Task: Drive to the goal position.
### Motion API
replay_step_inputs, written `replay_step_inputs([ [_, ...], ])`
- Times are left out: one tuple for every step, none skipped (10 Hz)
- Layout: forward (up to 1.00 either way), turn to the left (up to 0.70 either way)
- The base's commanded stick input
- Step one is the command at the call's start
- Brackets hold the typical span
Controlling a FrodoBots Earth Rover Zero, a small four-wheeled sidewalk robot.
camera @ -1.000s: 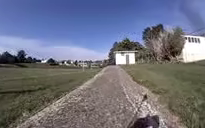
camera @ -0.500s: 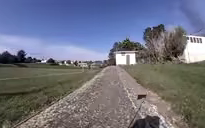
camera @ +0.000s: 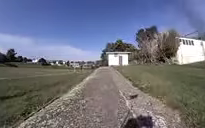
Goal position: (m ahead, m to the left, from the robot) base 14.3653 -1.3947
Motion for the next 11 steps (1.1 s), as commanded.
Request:
replay_step_inputs([
  [0.70,0.00],
  [0.70,0.00],
  [0.70,0.00],
  [0.70,0.00],
  [0.70,0.00],
  [0.70,0.00],
  [0.70,0.00],
  [0.70,0.00],
  [0.70,0.00],
  [0.70,0.00],
  [0.70,0.00],
])
